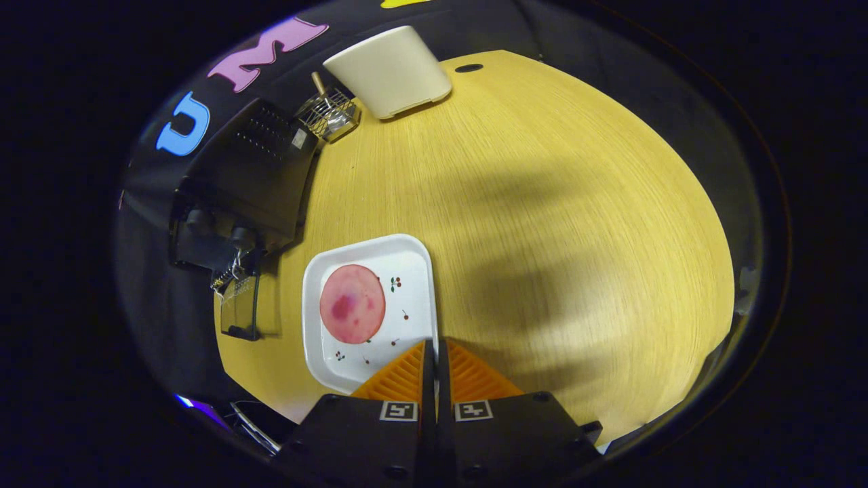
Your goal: Open the toaster oven, put the food inside, and close the toaster oven door.
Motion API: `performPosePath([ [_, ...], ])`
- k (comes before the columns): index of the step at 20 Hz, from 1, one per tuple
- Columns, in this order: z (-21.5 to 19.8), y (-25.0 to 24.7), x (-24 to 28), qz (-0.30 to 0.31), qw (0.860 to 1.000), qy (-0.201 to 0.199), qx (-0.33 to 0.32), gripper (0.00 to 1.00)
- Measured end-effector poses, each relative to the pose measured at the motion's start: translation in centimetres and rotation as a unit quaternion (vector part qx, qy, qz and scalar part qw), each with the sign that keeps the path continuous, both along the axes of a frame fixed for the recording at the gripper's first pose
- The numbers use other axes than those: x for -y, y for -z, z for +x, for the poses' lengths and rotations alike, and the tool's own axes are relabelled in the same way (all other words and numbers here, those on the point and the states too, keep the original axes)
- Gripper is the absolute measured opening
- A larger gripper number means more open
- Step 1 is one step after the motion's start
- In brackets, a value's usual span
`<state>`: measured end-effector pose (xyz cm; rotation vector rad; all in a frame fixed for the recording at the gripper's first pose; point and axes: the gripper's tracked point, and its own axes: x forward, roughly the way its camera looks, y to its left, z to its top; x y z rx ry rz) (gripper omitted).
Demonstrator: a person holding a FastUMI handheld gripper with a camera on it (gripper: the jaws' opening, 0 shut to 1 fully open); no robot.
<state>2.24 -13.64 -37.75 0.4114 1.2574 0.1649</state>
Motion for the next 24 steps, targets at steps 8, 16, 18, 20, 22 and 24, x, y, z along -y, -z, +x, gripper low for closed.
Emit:
performPosePath([
  [8, -1.9, -1.4, -0.7, 0.071, 0.994, 0.086, -0.017, 0.05],
  [16, -5.2, -4.8, 0.4, 0.095, 0.978, 0.184, 0.013, 0.05],
  [18, -6.4, -5.9, 0.5, 0.103, 0.973, 0.207, 0.023, 0.05],
  [20, -7.5, -6.9, 0.0, 0.112, 0.967, 0.225, 0.032, 0.05],
  [22, -8.5, -7.7, -0.9, 0.123, 0.962, 0.241, 0.041, 0.05],
  [24, -9.3, -8.3, -2.1, 0.132, 0.958, 0.251, 0.047, 0.05],
])
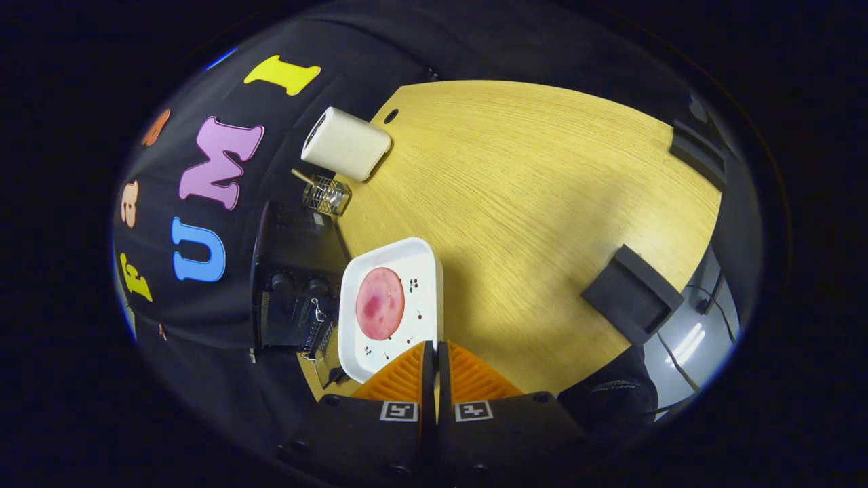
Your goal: Open the toaster oven, put the food inside, and close the toaster oven door.
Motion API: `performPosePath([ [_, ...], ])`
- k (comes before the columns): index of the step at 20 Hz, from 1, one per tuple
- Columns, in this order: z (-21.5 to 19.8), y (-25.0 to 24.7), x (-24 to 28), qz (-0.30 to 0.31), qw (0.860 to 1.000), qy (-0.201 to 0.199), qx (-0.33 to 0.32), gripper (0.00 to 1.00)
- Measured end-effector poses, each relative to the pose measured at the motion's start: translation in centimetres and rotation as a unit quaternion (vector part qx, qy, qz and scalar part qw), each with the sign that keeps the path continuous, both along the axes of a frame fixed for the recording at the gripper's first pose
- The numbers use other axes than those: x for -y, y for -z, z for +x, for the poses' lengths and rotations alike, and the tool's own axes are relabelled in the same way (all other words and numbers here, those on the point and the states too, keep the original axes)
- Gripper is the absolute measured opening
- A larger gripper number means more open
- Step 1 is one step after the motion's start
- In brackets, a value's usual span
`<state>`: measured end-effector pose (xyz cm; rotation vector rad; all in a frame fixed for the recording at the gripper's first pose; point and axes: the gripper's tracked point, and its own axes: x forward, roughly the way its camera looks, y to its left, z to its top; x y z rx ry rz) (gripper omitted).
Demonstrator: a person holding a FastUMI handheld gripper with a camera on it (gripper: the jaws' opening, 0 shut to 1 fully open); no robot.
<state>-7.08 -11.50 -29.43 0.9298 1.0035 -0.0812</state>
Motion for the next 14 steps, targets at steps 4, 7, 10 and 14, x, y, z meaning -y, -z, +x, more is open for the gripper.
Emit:
performPosePath([
  [4, -0.9, -1.2, -3.7, 0.005, 1.0, -0.006, 0.024, 0.05],
  [7, -0.3, -2.2, -6.6, 0.02, 0.999, -0.01, 0.041, 0.05],
  [10, 0.5, -2.5, -10.2, 0.038, 0.998, -0.023, 0.045, 0.05],
  [14, 2.4, -2.5, -14.6, 0.041, 0.997, -0.052, 0.048, 0.05],
])
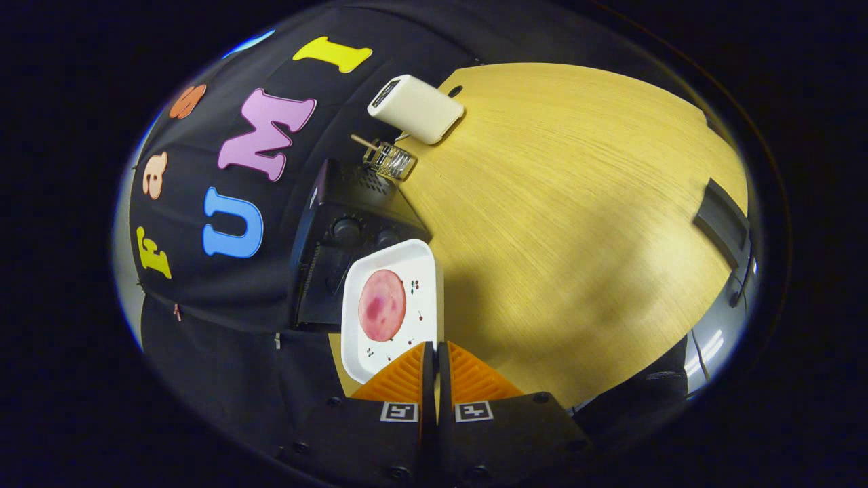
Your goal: Open the toaster oven, put the food inside, and close the toaster oven door.
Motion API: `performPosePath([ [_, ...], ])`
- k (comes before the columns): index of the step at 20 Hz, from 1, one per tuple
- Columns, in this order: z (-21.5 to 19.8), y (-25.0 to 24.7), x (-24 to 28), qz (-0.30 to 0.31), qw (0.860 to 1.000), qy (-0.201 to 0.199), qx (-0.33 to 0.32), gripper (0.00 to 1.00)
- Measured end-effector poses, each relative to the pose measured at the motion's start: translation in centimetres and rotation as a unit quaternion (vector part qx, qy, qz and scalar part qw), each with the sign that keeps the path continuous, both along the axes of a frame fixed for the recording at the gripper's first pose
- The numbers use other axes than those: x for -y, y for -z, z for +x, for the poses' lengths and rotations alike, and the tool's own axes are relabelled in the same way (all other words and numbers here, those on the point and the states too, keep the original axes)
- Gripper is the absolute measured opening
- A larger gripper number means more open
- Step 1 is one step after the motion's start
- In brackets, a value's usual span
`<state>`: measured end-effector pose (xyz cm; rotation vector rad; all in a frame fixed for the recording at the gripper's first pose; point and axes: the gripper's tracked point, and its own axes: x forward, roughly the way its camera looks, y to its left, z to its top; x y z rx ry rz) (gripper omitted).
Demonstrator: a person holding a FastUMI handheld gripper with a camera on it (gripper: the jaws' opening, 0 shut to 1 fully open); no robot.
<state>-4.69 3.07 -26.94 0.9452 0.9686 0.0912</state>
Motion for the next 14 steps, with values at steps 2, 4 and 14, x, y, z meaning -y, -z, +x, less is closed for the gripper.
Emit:
performPosePath([
  [2, 1.0, -0.1, -2.6, 0.005, 1.0, -0.016, 0.002, 0.05],
  [4, 2.0, -0.1, -5.2, 0.005, 0.999, -0.034, 0.006, 0.05],
  [14, 7.4, 2.0, -14.8, 0.006, 1.0, -0.029, 0.012, 0.05],
])
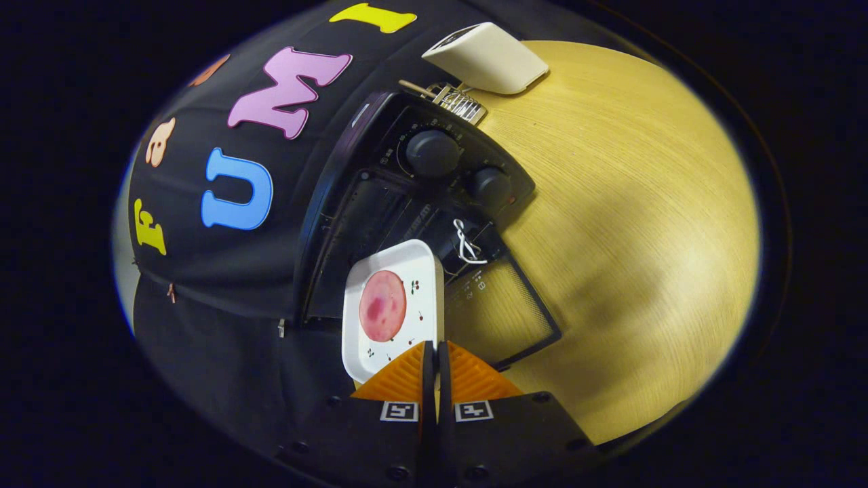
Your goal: Open the toaster oven, put the food inside, and close the toaster oven door.
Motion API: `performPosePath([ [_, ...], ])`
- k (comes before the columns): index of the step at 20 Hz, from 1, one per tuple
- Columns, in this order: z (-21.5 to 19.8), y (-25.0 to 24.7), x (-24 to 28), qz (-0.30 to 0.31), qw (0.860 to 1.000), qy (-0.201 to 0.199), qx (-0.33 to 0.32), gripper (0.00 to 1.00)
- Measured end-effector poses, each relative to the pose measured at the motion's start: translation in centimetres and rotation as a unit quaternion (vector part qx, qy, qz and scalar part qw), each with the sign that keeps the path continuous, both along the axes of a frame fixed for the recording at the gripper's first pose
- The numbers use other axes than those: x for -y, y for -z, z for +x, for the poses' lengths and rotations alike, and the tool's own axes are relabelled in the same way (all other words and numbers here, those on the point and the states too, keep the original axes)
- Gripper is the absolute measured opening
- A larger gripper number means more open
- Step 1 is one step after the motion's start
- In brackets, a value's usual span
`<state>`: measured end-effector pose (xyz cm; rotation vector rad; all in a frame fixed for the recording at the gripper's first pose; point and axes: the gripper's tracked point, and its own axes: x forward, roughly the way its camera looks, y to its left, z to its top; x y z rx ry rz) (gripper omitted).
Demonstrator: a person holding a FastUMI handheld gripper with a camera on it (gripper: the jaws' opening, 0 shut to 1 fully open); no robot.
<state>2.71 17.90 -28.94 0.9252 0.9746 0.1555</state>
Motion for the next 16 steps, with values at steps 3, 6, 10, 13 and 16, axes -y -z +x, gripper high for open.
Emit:
performPosePath([
  [3, 2.4, 0.4, -1.4, 0.005, 0.999, 0.033, 0.003, 0.05],
  [6, 5.0, 0.3, -2.3, 0.004, 0.998, 0.066, 0.014, 0.05],
  [10, 7.9, 0.1, -2.8, -0.007, 0.992, 0.119, 0.033, 0.05],
  [13, 9.7, 0.4, -3.5, -0.001, 0.987, 0.159, 0.039, 0.05],
  [16, 10.7, 1.4, -4.2, 0.001, 0.982, 0.186, 0.031, 0.05],
])
